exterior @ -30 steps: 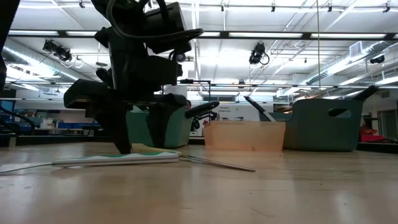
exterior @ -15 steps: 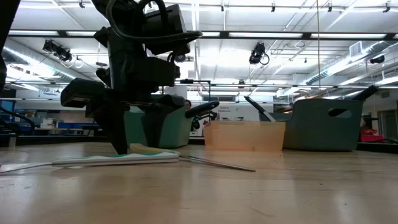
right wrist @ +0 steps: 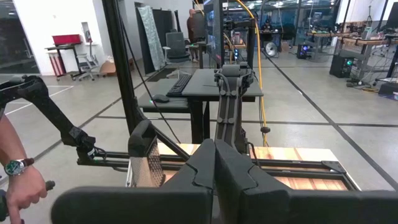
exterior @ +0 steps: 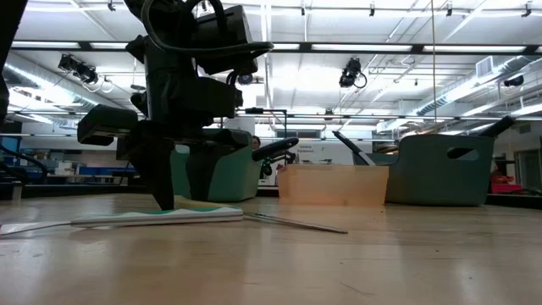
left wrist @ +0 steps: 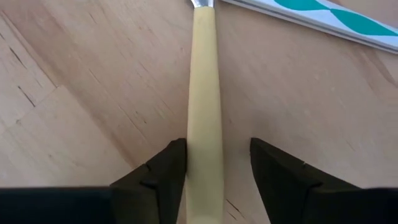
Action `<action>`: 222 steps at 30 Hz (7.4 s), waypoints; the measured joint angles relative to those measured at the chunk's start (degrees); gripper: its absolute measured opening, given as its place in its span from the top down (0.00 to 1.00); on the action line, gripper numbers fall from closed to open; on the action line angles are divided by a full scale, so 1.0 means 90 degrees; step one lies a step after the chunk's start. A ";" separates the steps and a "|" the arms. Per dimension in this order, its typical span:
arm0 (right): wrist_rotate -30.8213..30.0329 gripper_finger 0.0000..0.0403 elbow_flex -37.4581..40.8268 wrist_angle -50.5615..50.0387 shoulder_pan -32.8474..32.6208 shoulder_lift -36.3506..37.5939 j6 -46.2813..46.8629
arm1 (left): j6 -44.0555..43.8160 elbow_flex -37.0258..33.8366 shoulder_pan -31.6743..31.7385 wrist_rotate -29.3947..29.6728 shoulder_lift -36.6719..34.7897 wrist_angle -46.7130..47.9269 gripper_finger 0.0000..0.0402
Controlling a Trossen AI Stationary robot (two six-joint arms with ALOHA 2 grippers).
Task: Pick & Place Kitchen Items
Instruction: Put the yellow table knife into the orange bin
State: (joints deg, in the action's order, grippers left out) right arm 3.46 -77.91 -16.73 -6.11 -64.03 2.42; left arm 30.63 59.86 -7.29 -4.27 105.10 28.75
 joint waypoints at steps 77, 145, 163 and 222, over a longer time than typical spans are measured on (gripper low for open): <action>0.0002 0.98 0.0000 0.0008 0.0000 -0.0001 -0.0155 | 0.0125 0.0097 0.0004 -0.0133 0.0020 0.0199 0.78; -0.0009 0.98 0.0005 0.0148 0.0002 0.0187 -0.0155 | -0.1025 0.1622 -0.0044 0.0687 -0.2231 0.2382 0.79; -0.0010 0.98 0.0005 0.0170 0.0002 0.0185 -0.0202 | -0.1753 0.1622 -0.0044 0.0687 -0.3417 0.1836 0.79; -0.0009 0.98 0.0000 0.0192 0.0002 0.0185 -0.0328 | -0.2679 0.1622 0.2466 -0.0272 -0.3755 -0.0667 0.79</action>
State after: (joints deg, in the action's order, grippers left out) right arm 3.38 -77.91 -15.00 -6.09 -62.37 -0.54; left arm 6.52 74.46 14.91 -6.72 71.31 22.74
